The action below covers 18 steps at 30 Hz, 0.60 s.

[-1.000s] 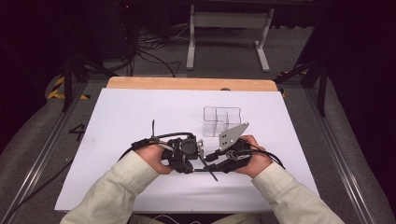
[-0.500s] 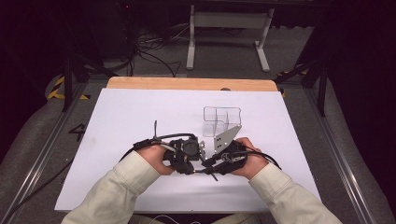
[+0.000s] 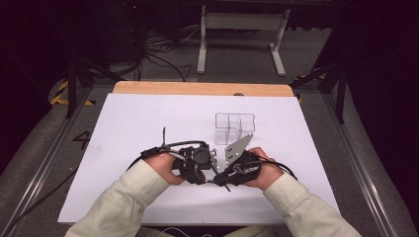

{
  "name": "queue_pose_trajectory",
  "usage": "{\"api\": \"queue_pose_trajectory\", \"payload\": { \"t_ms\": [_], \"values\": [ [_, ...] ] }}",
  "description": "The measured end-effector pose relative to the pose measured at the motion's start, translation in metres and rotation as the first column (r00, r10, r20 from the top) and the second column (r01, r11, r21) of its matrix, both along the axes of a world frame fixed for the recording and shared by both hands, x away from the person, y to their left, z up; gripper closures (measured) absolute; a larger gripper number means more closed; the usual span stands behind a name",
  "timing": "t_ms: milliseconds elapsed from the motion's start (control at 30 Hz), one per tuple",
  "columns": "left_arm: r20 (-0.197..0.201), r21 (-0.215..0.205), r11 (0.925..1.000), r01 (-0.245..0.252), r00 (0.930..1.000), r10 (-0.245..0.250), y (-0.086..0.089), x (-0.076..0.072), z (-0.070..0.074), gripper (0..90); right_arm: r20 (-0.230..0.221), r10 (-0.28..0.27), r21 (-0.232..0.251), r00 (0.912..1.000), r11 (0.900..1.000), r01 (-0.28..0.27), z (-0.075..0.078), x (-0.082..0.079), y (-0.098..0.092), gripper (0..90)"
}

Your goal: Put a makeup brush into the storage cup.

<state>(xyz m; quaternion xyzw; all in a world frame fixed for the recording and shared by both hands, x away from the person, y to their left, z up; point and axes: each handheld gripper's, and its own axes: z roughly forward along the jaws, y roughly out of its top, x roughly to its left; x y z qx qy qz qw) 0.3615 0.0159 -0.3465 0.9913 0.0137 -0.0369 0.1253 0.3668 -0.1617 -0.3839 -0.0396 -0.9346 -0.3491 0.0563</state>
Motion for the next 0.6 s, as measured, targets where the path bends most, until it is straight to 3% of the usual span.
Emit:
{"api": "queue_pose_trajectory", "payload": {
  "t_ms": [600],
  "values": [
    [0.005, -0.015, 0.9996, 0.024, 0.9997, -0.024, -0.0006, -0.0006, 0.0020, 83.2, 0.001, 0.032, -0.031, 0.9995, 0.999, -0.032, -0.0061, -0.0009, 0.0043, 83.9]
  ]
}}
